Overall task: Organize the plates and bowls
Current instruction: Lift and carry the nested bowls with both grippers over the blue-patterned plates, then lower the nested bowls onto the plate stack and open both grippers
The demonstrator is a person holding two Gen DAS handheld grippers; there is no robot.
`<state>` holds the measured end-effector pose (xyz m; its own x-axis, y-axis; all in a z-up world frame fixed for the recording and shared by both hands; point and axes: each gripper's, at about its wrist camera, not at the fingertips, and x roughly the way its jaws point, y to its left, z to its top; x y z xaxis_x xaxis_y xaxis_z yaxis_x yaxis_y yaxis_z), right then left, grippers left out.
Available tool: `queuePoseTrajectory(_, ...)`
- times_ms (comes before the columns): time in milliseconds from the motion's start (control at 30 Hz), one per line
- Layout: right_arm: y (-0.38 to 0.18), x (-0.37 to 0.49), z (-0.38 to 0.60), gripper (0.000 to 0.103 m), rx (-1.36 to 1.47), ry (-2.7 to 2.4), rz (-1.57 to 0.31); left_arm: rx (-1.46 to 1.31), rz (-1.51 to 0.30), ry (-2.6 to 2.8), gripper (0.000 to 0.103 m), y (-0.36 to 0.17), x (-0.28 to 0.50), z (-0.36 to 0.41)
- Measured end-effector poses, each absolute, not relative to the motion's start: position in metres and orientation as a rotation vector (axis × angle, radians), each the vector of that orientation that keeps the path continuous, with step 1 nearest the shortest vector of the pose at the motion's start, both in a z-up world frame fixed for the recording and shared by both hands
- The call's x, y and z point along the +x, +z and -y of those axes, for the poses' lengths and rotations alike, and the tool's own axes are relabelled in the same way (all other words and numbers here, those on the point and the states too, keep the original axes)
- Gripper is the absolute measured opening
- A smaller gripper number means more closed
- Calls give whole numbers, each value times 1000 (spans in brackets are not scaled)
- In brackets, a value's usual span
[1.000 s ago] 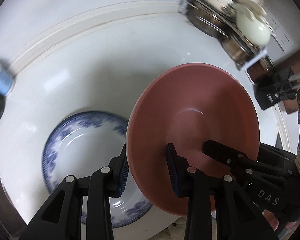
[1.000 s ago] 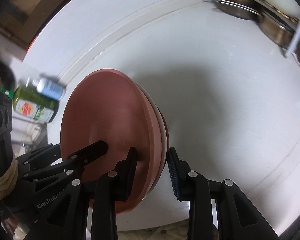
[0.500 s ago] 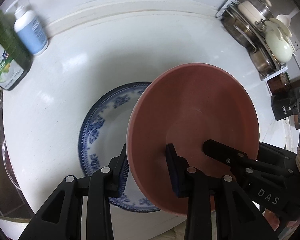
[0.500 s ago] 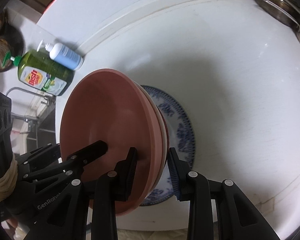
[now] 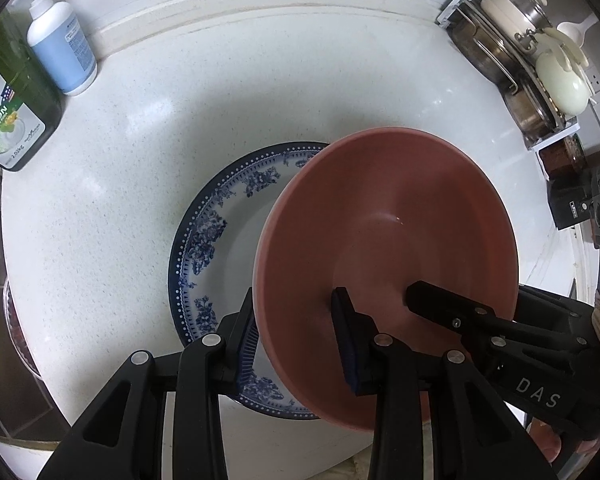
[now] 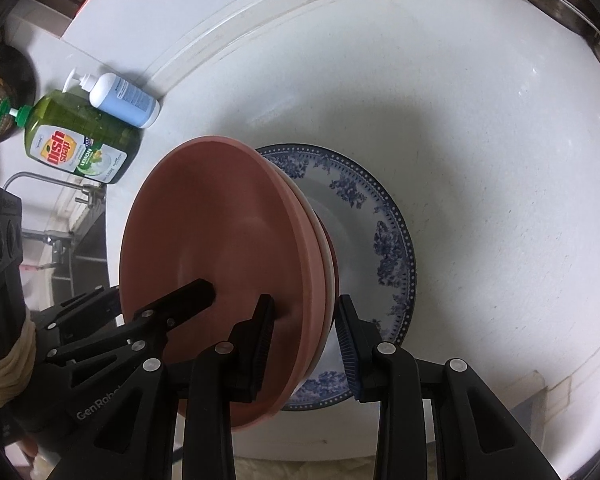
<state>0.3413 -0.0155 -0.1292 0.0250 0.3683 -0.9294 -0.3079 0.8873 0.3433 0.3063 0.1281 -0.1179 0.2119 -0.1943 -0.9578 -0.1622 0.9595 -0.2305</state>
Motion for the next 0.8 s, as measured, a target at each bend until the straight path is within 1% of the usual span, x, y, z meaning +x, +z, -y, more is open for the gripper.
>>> queuePoseTrajectory(267,-129,339,14,34,26,528,-1415,-314,-1359,-46,35,-122,307,-133)
queuePoseTrajectory(367,-125,336,15,35,20,534,-1383,-280,-1333,-43,39,-119,307,-133)
queuePoseTrajectory(400,-123,336,16,41,17,530,-1367,-272,-1322,-45,44,-117,307,-133)
queuePoseTrajectory(433,-121,335,18,44,22,527,-1359,-262,-1307,-42,47,-115,306,-134)
queuePoseTrajectory(467,-119,335,18,48,32,520,-1345,-251,-1294,-38,47,-112,305,-134)
queuePoseTrajectory(533,-115,333,19,50,41,516,-1331,-237,-1280,-34,48,-109,305,-135)
queuePoseTrajectory(567,-113,332,19,52,42,514,-1321,-233,-1272,-33,49,-108,304,-135)
queuePoseTrajectory(633,-109,330,19,54,44,508,-1302,-215,-1252,-28,52,-104,302,-136)
queuePoseTrajectory(700,-104,327,20,57,40,504,-1281,-200,-1227,-21,53,-99,299,-137)
queuePoseTrajectory(800,-91,318,25,58,33,494,-1222,-188,-1176,2,57,-89,292,-138)
